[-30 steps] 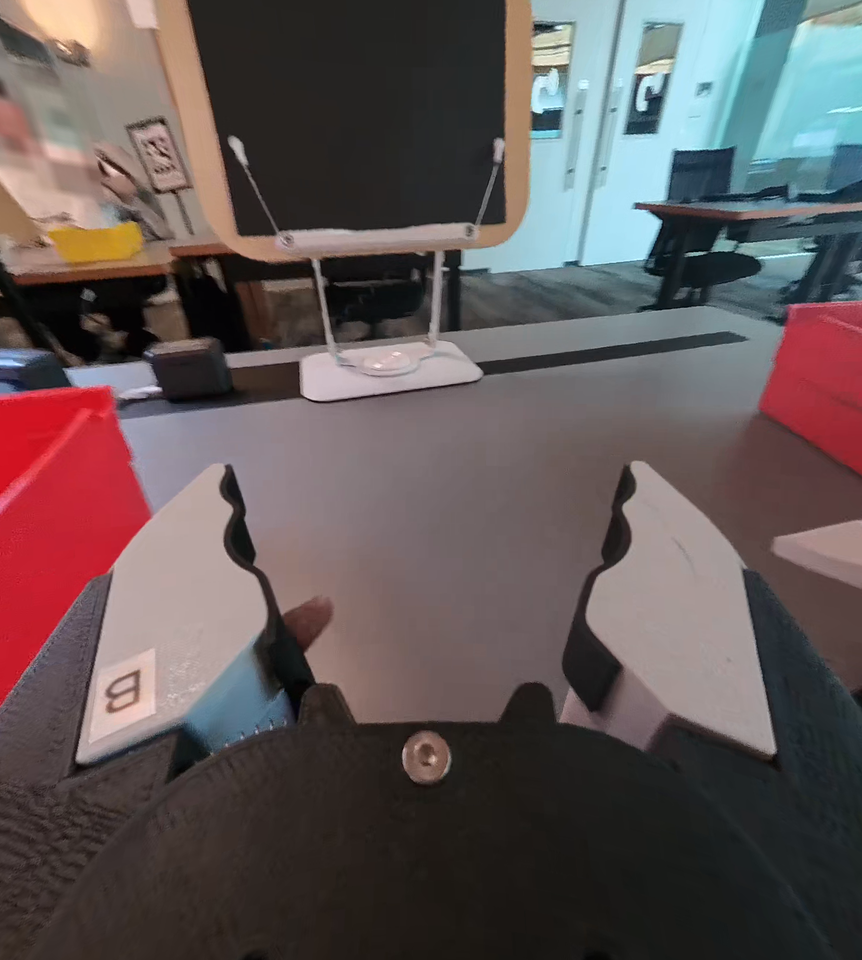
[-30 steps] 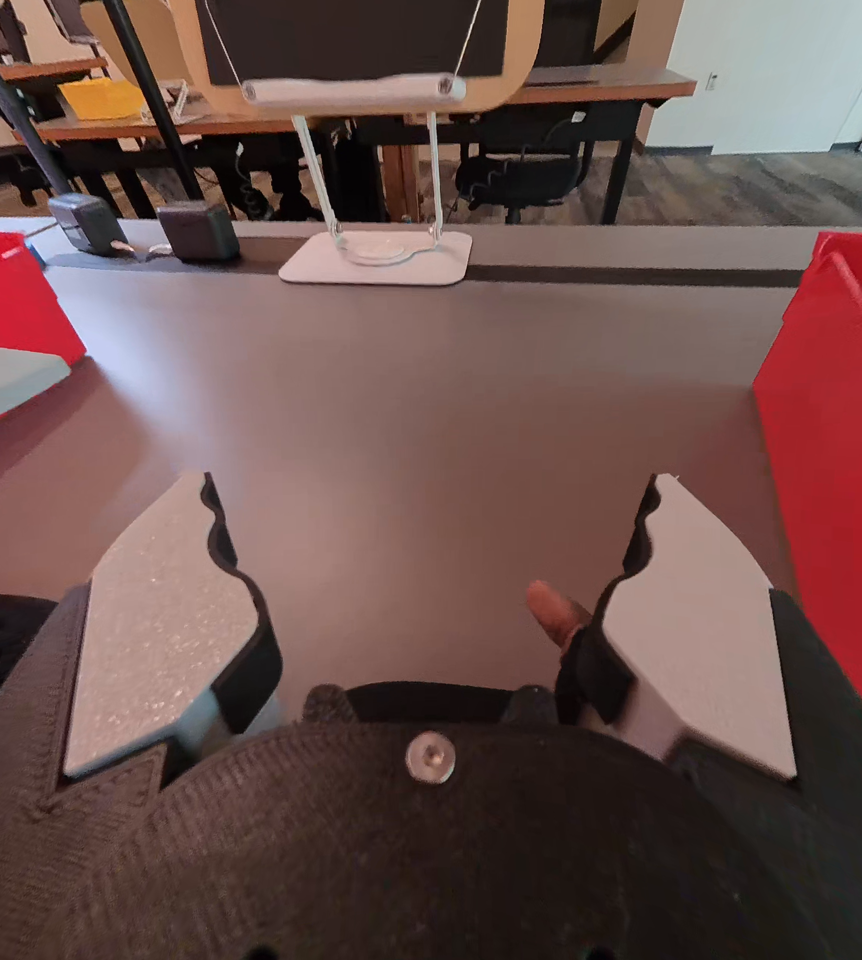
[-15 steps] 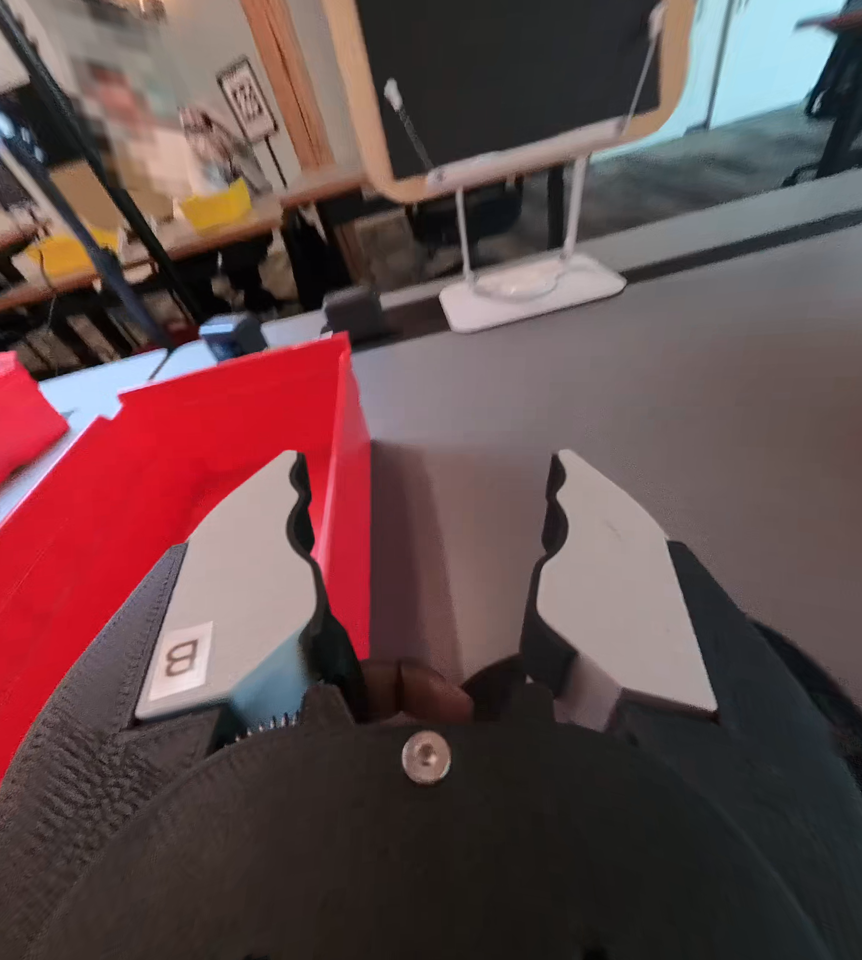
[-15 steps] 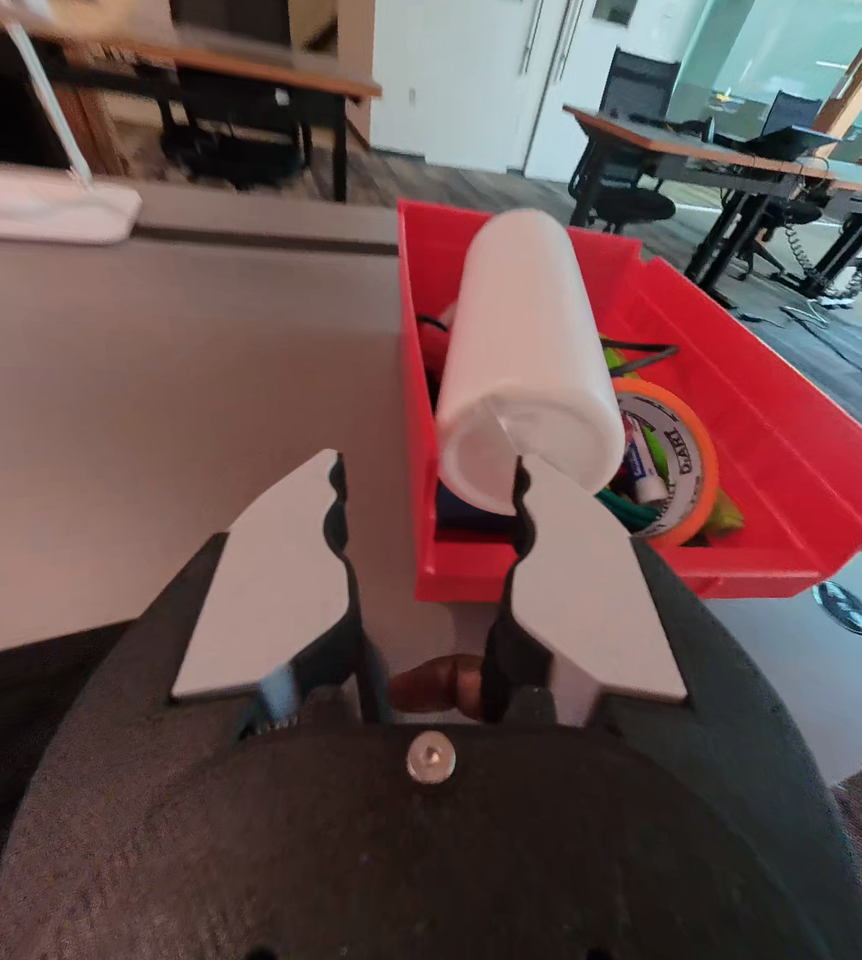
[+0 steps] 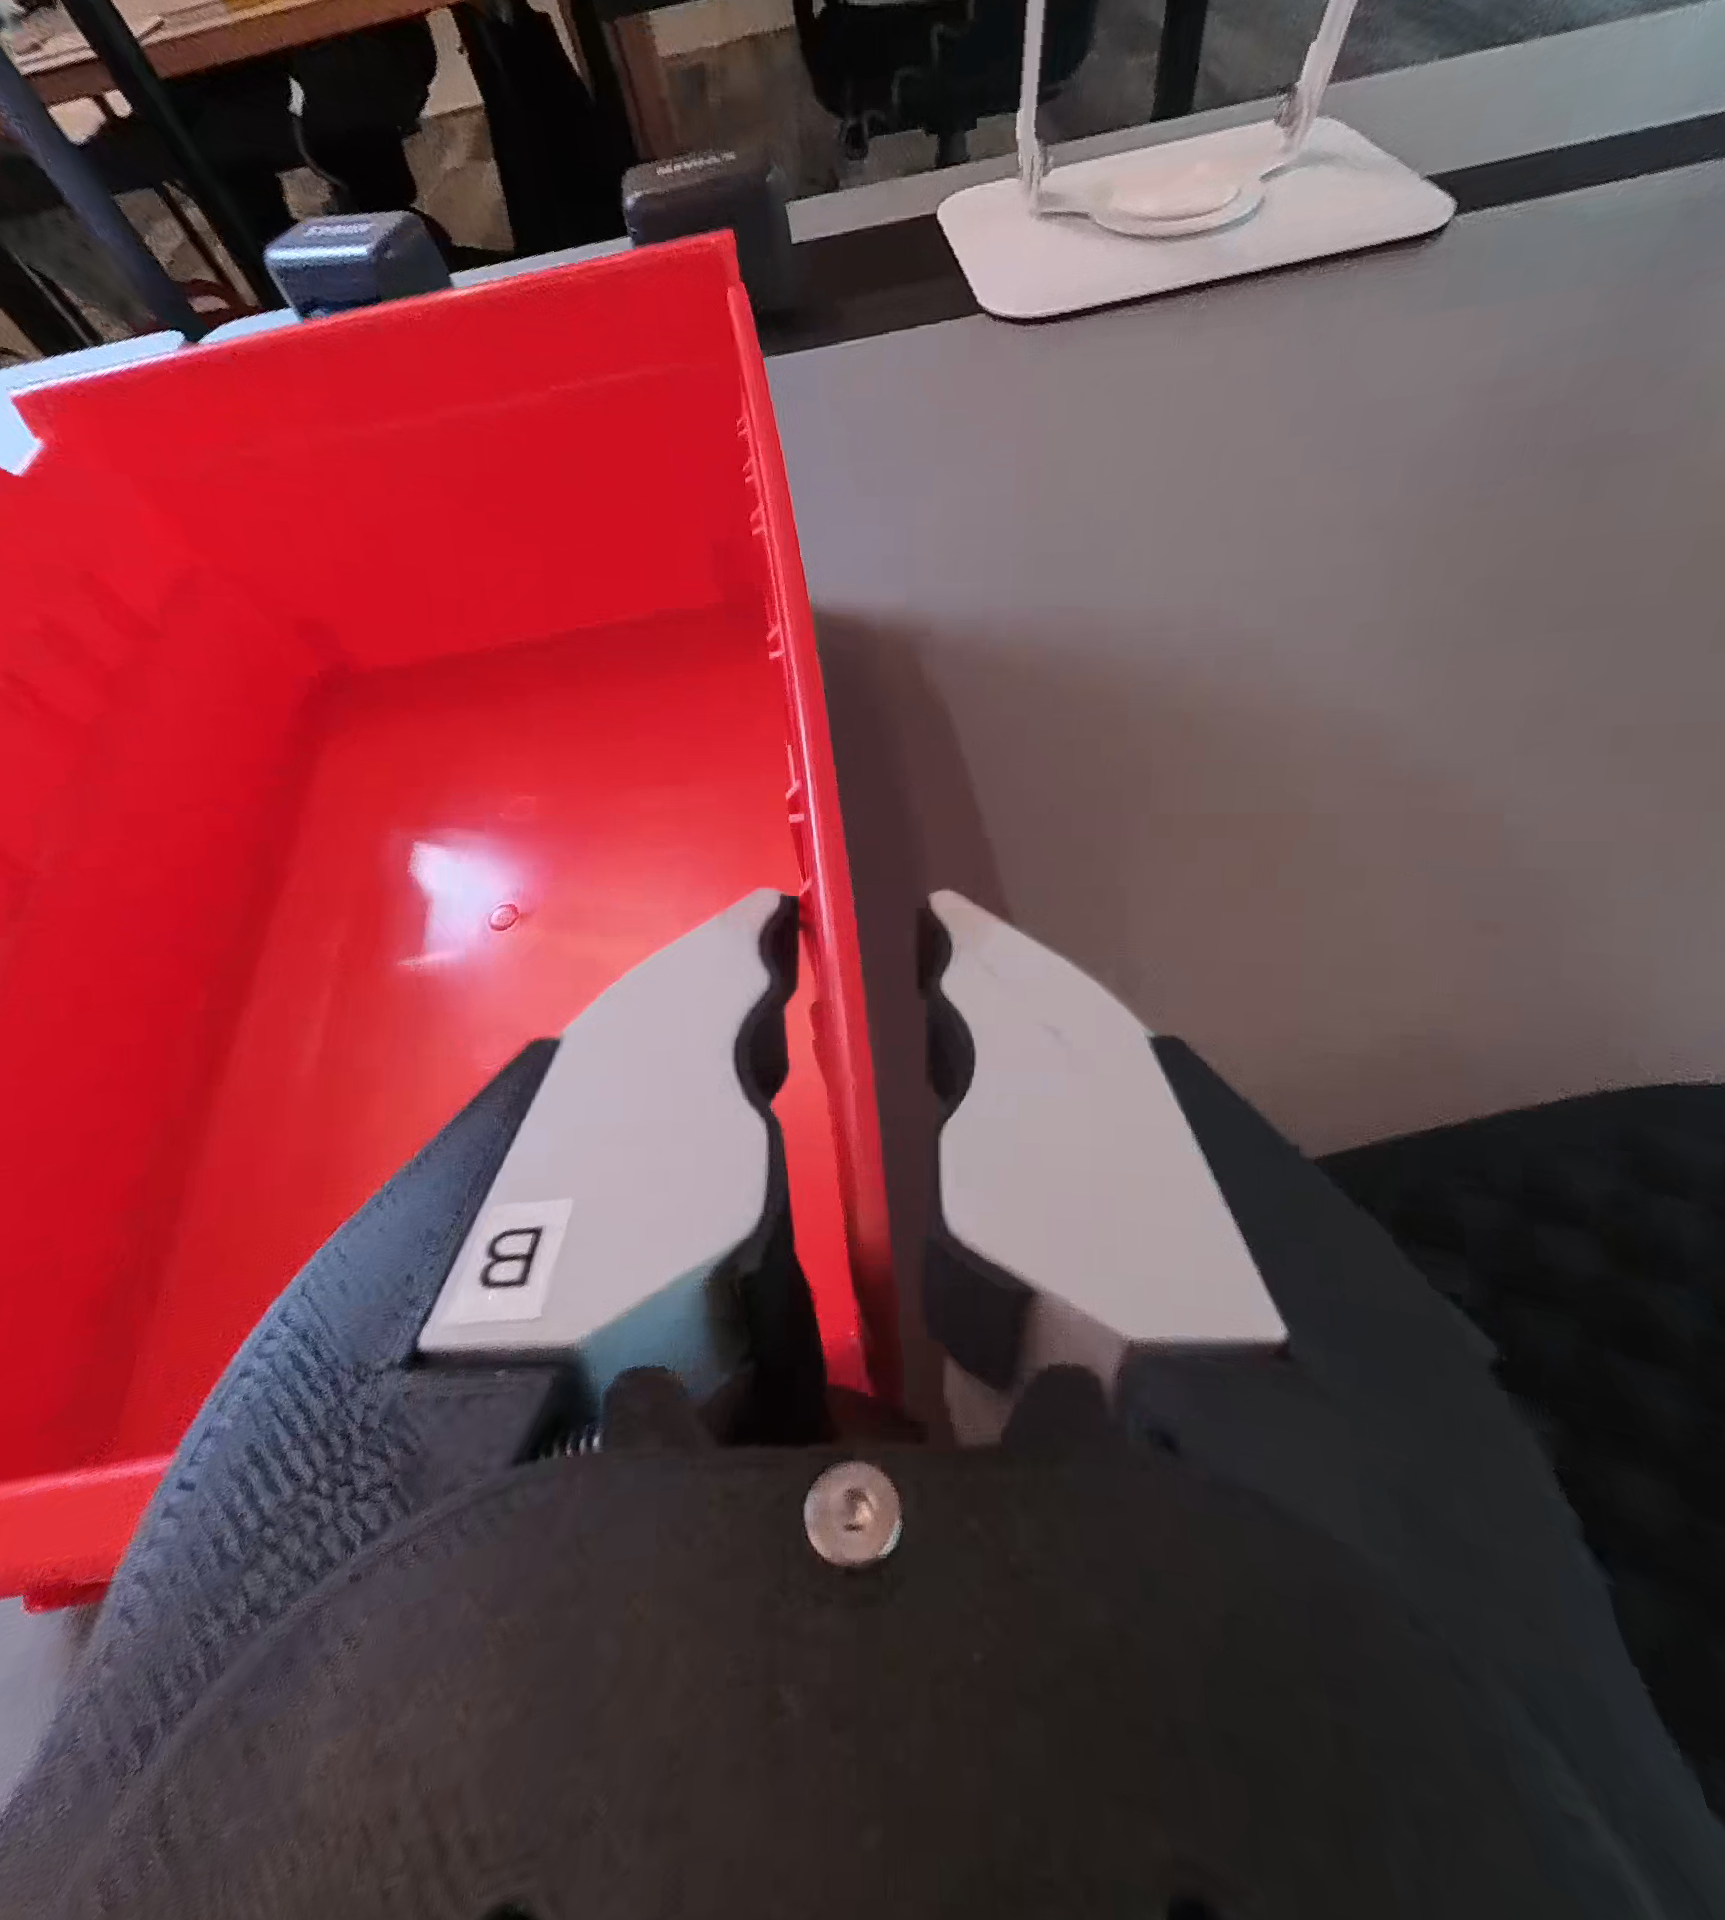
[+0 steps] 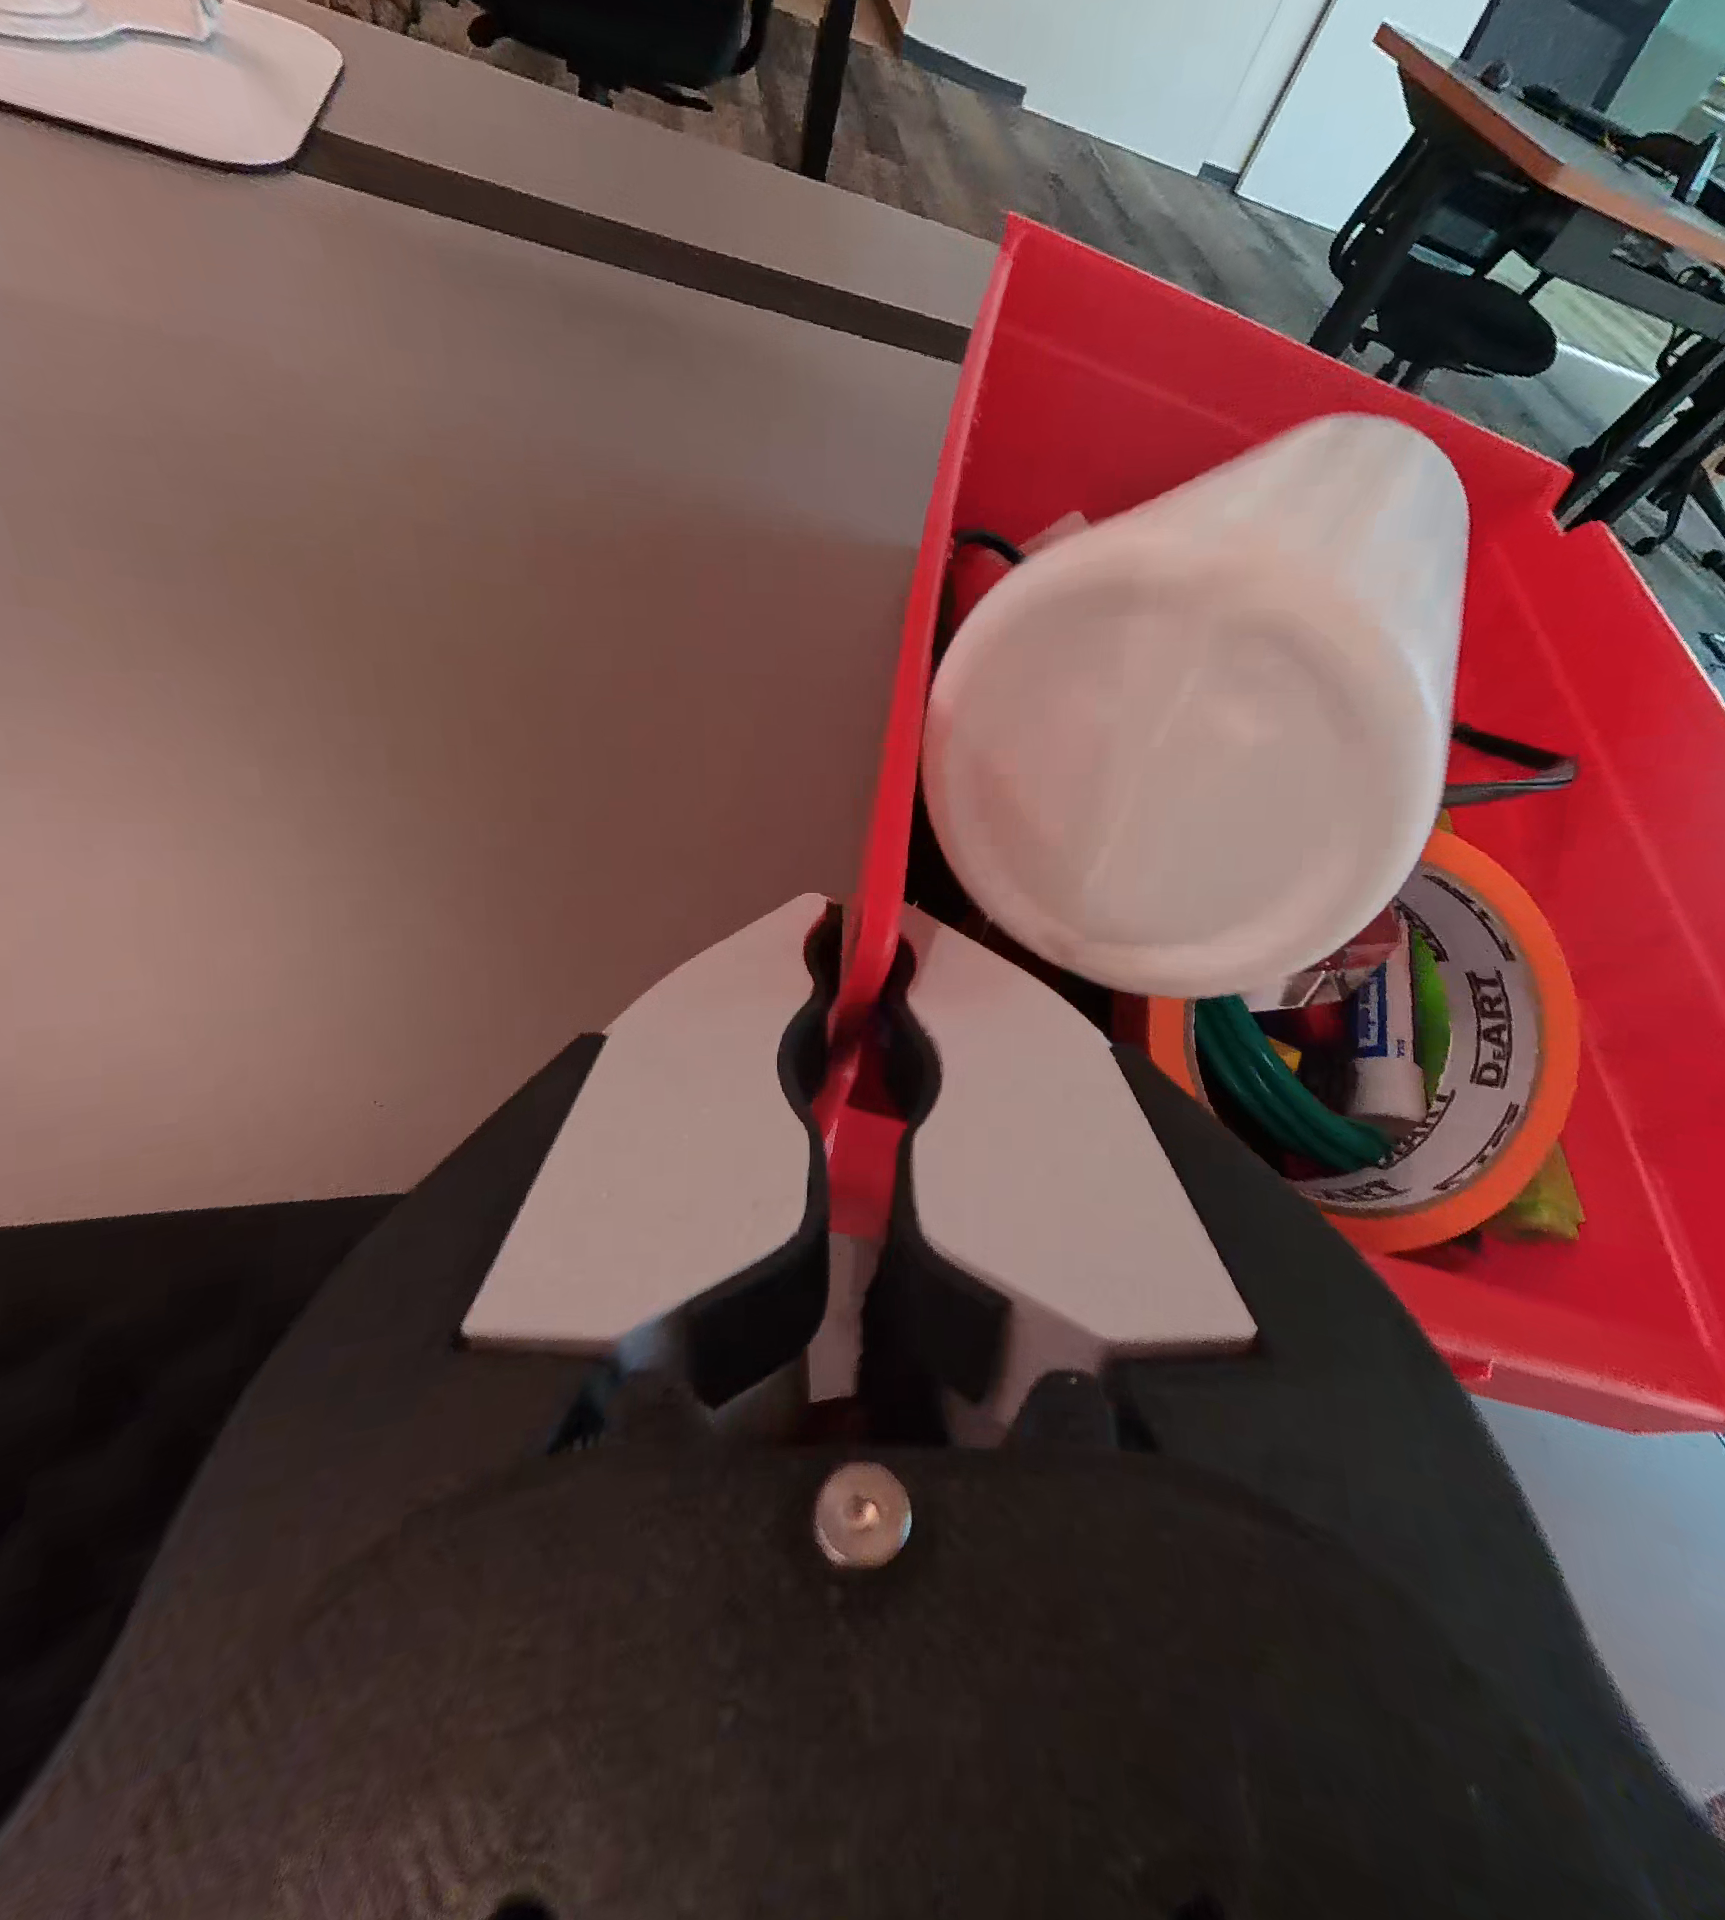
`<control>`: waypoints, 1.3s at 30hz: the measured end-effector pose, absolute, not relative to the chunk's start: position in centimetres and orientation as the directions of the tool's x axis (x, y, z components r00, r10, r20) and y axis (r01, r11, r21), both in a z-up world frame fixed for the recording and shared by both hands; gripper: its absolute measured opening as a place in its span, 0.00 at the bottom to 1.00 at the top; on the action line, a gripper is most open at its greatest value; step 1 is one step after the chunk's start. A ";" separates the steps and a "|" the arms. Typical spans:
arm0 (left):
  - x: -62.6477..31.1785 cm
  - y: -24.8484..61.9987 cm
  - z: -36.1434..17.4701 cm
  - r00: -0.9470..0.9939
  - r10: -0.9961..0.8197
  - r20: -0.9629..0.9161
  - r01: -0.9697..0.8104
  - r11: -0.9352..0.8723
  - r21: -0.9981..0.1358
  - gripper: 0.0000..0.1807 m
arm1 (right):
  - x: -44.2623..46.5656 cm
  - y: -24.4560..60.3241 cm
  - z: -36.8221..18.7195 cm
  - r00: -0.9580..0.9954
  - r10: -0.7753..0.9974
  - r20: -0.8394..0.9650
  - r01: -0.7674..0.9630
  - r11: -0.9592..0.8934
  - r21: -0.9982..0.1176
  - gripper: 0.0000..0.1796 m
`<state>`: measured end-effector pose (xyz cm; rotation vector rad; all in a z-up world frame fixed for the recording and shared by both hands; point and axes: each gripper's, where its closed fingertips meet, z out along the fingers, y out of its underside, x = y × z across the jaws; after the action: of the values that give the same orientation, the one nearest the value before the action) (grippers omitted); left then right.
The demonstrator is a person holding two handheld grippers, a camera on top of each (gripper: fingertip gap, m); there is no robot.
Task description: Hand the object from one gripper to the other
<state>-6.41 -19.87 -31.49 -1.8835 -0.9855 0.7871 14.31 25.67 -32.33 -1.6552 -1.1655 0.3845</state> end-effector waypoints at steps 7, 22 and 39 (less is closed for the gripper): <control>-7.3 -18.9 -31.5 0.426 0.885 -0.187 0.306 -0.336 -0.891 0.08 | 12.3 25.0 -32.4 0.429 0.837 0.340 0.541 0.063 -0.838 0.05; -9.7 -15.6 -31.4 0.448 0.879 -0.162 0.309 -0.322 -0.895 0.07 | 7.7 22.0 -32.4 0.333 0.874 0.354 0.545 0.128 -0.828 0.07; -11.3 -12.2 -31.5 0.452 0.878 -0.160 0.303 -0.320 -0.898 0.06 | 1.8 12.2 -32.3 0.185 0.935 0.303 0.524 0.167 -0.835 0.08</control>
<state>-11.27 -12.18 -31.48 -1.8469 -0.9992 0.8459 1.82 12.16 -32.32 -1.4879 -1.4690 0.5315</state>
